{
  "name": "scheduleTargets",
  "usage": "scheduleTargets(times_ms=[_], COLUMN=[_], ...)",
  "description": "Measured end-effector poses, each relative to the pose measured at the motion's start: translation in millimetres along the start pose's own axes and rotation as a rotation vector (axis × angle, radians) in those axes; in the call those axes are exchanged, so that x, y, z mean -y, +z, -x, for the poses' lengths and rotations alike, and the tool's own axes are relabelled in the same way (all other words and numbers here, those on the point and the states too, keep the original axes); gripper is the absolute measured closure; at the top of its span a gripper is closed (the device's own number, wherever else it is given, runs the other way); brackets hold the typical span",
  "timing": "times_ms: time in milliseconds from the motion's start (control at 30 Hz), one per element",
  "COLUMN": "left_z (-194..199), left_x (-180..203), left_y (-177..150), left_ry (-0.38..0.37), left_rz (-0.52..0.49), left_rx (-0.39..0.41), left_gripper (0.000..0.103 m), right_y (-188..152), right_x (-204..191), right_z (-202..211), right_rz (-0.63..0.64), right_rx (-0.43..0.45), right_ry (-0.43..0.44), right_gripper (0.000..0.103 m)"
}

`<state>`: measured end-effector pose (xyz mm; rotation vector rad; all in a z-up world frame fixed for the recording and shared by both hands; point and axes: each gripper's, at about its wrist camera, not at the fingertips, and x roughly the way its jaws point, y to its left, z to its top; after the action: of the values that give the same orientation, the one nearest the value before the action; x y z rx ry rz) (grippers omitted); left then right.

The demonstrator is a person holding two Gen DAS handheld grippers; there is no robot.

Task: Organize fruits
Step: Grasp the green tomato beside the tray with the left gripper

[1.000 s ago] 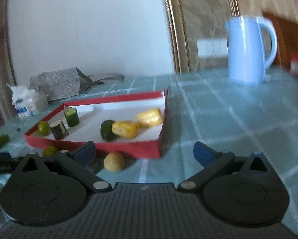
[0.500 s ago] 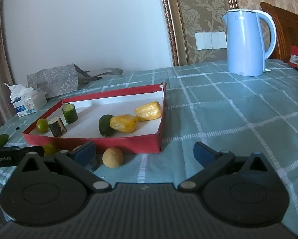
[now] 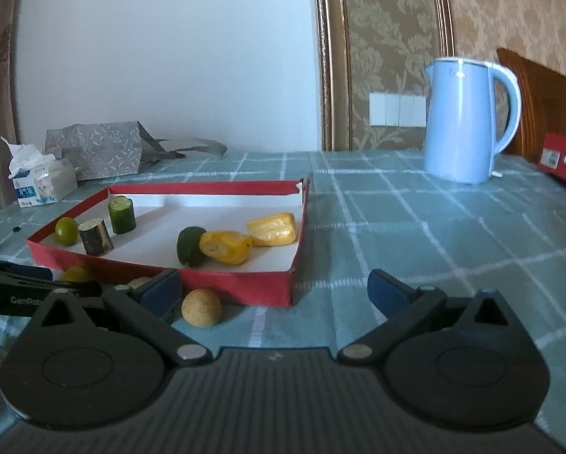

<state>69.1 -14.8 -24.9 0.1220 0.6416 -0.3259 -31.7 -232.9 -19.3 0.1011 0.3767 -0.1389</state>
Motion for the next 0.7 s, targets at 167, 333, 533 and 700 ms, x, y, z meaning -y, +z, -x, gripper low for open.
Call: scheduleTargets(times_ms=[167, 333, 533, 700], left_z=[-1, 1, 5, 6], left_x=[5, 7, 15, 8], left_y=[-2, -3, -7, -8], left_ry=[0.006, -0.026, -0.017, -0.018], left_rz=[-0.036, -0.045, -0.091, -0.062], left_rx=[0.012, 0.016, 0.038, 0.037], left_gripper=[0.043, 0.058, 0.070, 0.070], right_y=[0, -1, -1, -2], right_x=[1, -1, -4, -8], right_z=[-2, -2, -2, 1], right_rz=[-0.010, 0.000, 0.016, 0.051], right_rx=[-0.020, -0.023, -0.022, -0.019], right_ry=[0.021, 0.025, 0.036, 0.051], right_gripper=[0.000, 0.000, 0.000, 0.000])
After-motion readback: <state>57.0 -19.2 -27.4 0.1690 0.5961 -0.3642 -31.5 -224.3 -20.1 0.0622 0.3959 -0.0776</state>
